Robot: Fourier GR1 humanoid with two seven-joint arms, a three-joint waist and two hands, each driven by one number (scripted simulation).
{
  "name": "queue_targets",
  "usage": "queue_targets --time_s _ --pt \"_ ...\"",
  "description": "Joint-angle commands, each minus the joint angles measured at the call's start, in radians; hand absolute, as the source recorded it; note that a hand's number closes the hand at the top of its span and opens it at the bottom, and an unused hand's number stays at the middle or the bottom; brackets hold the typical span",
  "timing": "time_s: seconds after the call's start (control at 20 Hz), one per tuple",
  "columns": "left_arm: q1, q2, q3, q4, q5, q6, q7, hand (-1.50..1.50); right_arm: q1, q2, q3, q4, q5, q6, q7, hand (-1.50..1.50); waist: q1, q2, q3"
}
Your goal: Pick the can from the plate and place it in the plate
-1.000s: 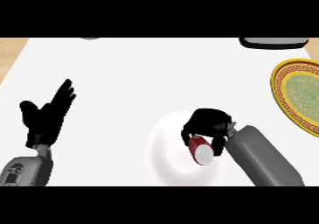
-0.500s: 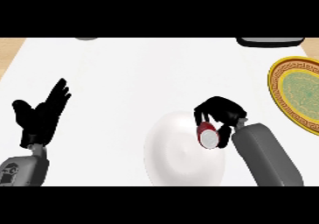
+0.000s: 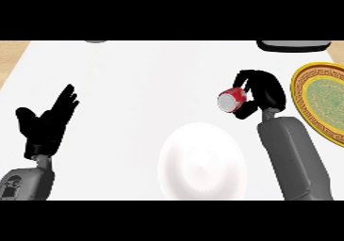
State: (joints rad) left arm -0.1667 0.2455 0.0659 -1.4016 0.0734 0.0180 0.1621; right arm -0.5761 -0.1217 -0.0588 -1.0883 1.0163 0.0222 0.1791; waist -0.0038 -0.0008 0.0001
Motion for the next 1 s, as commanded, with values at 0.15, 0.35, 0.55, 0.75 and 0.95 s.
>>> queue_targets --time_s 0.15,0.35,0.55,0.75,0.95 --pt "-0.005 0.004 -0.001 0.033 -0.012 -0.007 -0.012 0.00 -0.050 -0.028 -0.038 -0.139 0.197 -0.303 0.215 1.50 -0.008 -0.001 -0.001" --pt "0.033 -0.014 -0.002 -0.012 -0.008 0.004 0.001 0.00 0.004 -0.021 -0.060 -0.247 0.239 -0.323 0.329 1.50 -0.003 -0.003 0.000" --pt "0.033 -0.025 -0.016 -0.048 -0.036 0.025 0.014 0.00 -0.023 -0.088 -0.173 -0.260 0.133 -0.275 0.338 1.50 0.003 -0.001 0.000" --pt "-0.005 -0.007 0.005 -0.009 -0.006 -0.018 0.031 0.00 0.004 -0.182 -0.296 -0.158 -0.010 -0.338 0.205 1.50 0.006 0.002 0.001" --pt "0.019 -0.024 0.000 -0.011 -0.032 -0.006 -0.021 0.00 0.044 -0.229 -0.337 -0.072 -0.031 -0.375 0.172 1.50 0.009 0.002 0.000"
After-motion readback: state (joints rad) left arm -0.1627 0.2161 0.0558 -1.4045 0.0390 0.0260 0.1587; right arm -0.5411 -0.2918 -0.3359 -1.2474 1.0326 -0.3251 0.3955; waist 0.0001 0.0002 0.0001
